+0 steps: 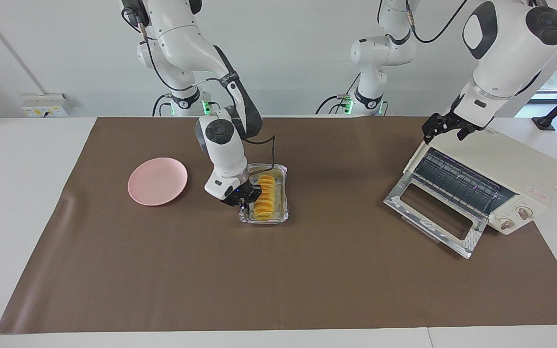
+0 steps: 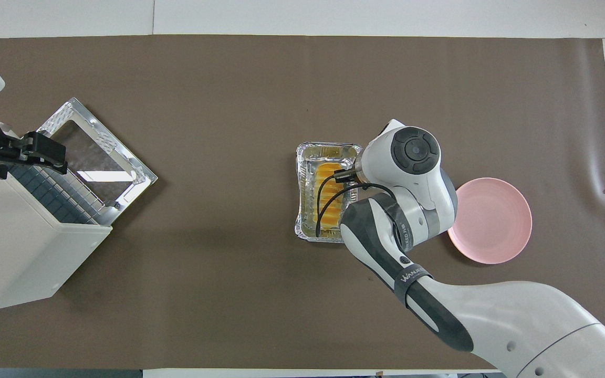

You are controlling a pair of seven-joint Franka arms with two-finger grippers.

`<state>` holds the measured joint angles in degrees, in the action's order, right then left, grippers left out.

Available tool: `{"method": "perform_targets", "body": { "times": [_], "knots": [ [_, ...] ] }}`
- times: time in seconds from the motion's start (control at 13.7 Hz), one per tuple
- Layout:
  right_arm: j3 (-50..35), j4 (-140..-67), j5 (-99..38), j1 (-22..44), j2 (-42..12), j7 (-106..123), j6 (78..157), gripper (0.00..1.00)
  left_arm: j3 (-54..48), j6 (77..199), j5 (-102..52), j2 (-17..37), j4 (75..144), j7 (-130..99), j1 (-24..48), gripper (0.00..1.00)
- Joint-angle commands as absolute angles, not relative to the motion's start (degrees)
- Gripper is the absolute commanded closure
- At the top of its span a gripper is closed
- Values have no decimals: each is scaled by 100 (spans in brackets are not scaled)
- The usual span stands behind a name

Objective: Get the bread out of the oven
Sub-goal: 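Carry the foil tray with the right gripper beyond the pink plate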

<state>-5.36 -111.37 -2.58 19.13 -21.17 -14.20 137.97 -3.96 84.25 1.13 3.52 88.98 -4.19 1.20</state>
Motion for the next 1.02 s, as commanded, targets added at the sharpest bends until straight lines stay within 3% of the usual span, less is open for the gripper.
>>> {"method": "perform_targets", "body": {
  "times": [0.0,0.22,0.58,0.8,0.95],
  "knots": [
    [-527,-11206,-211,1977,-2074,-1573,13904,100,-439,8384,70,185,9079,-97,35,0],
    [-492,-11040,-211,1785,-2031,-1503,13826,100,-413,8464,62,237,8991,-106,35,0],
    [-501,-10171,-308,688,-1916,-635,13010,100,-431,8763,62,255,9070,210,44,0],
    [-510,-9643,-308,-357,-2257,909,12902,100,-431,8728,53,290,9009,483,26,0],
    [-510,-9030,-325,-702,-2661,1370,12850,100,-431,8806,53,299,9017,318,35,0]
  ]
}}
